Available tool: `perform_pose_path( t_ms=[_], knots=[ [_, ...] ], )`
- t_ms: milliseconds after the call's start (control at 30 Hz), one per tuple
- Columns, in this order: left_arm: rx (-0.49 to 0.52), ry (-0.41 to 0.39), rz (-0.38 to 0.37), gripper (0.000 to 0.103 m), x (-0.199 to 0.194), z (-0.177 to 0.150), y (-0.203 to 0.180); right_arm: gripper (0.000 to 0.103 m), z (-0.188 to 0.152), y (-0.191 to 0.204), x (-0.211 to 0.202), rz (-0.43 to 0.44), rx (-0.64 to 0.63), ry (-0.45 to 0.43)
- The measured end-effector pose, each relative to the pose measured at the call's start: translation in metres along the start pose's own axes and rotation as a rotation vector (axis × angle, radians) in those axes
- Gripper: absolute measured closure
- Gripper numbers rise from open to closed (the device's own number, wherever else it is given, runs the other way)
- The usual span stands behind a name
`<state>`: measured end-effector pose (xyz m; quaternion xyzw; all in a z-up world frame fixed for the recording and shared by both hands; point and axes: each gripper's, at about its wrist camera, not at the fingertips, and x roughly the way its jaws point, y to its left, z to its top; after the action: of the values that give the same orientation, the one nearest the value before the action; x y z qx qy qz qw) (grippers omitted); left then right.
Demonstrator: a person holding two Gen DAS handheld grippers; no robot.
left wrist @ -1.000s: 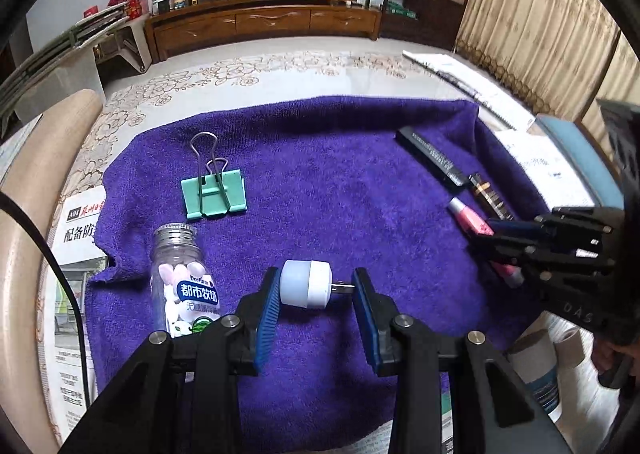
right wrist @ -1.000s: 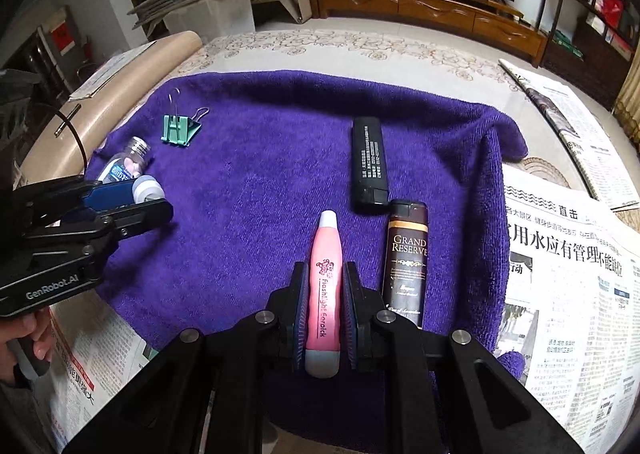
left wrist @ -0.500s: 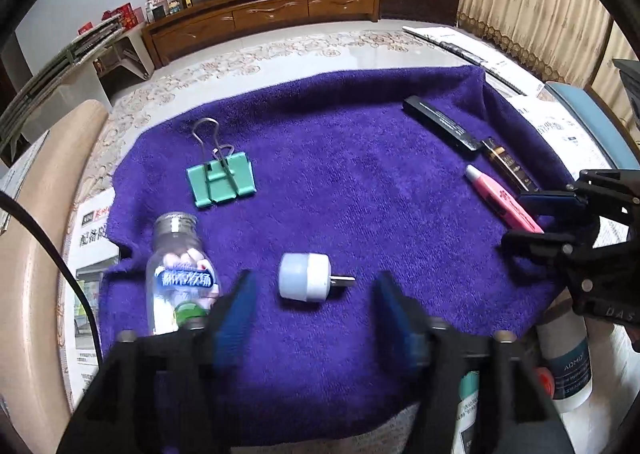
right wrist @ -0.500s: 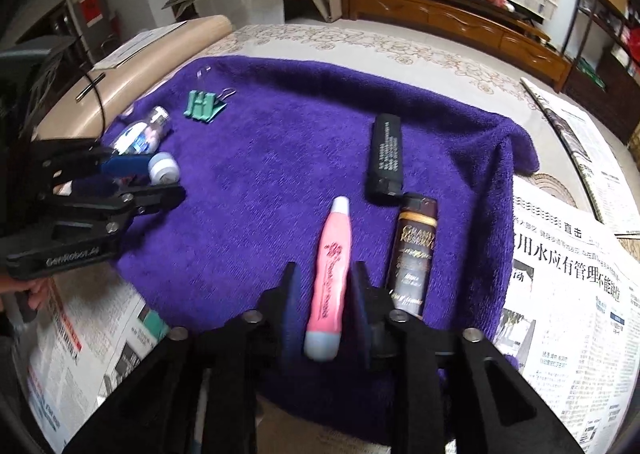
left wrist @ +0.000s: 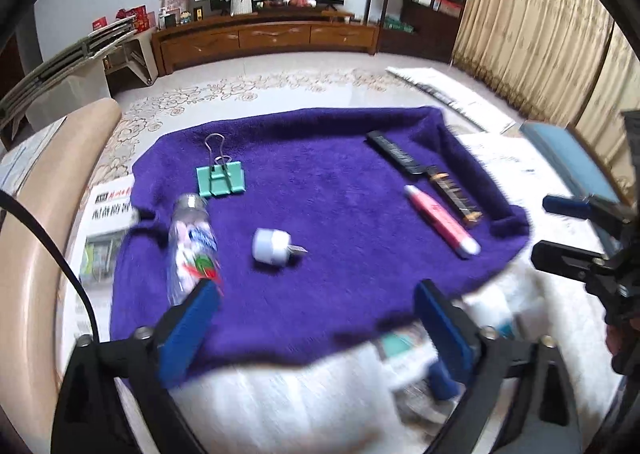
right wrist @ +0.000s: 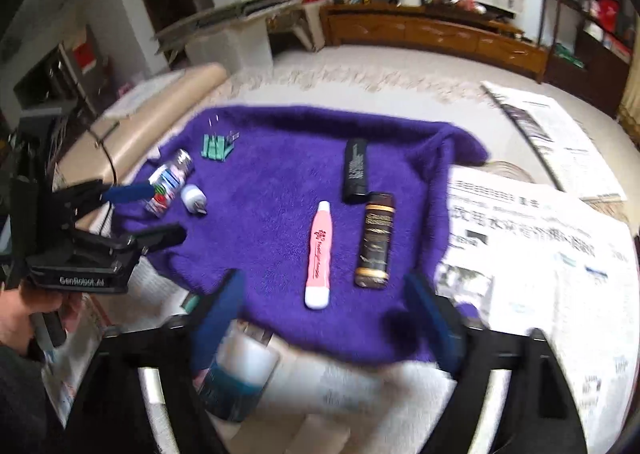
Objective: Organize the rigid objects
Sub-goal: 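Grasp the white cube charger with the left tool while the right tool grasps the white tape roll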
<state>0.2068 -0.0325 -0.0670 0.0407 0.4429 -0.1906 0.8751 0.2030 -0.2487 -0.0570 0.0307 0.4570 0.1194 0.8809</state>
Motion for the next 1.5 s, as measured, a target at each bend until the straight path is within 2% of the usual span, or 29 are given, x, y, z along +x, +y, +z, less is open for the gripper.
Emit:
perform_pose_path(
  t_ms=[267, 367, 467, 600, 667, 767, 900, 1000, 1100, 1233, 1500],
  knots=[
    [0.040, 0.008, -0.074, 0.000, -0.025, -0.058, -0.032, 0.000, -0.049, -0.019, -0.033, -0.055, 0.108, 0.022],
    [0.084, 0.026, -0.073, 0.000, -0.022, -0.078, -0.044, 0.000, -0.070, -0.026, -0.041, -0.068, 0.133, 0.001],
    [0.123, 0.041, -0.082, 0.000, -0.017, -0.089, -0.053, 0.000, -0.087, -0.036, -0.049, -0.055, 0.195, -0.062],
    [0.238, 0.067, -0.048, 0.001, -0.004, -0.098, -0.067, 0.000, -0.098, -0.050, -0.053, -0.048, 0.259, -0.081],
    [0.256, 0.042, -0.074, 0.004, -0.004, -0.098, -0.066, 0.000, -0.099, -0.053, -0.055, -0.053, 0.263, -0.090],
    [0.267, 0.035, -0.095, 0.014, -0.003, -0.093, -0.062, 0.000, -0.100, -0.057, -0.054, -0.056, 0.267, -0.091],
    [0.308, 0.039, -0.119, 0.021, 0.001, -0.088, -0.065, 0.000, -0.101, -0.060, -0.049, -0.057, 0.266, -0.074],
    [0.325, 0.033, -0.136, 0.037, 0.001, -0.087, -0.066, 0.000, -0.101, -0.058, -0.049, -0.058, 0.254, -0.069],
    [0.346, 0.018, -0.164, 0.061, -0.001, -0.086, -0.070, 0.000, -0.101, -0.055, -0.052, -0.066, 0.236, -0.074],
    [0.346, 0.019, -0.166, 0.061, -0.002, -0.087, -0.072, 0.000, -0.103, -0.052, -0.050, -0.066, 0.224, -0.061],
    [0.246, 0.025, -0.141, 0.061, -0.016, -0.101, -0.064, 0.000, -0.105, -0.031, -0.037, -0.076, 0.138, -0.022]
  ],
)
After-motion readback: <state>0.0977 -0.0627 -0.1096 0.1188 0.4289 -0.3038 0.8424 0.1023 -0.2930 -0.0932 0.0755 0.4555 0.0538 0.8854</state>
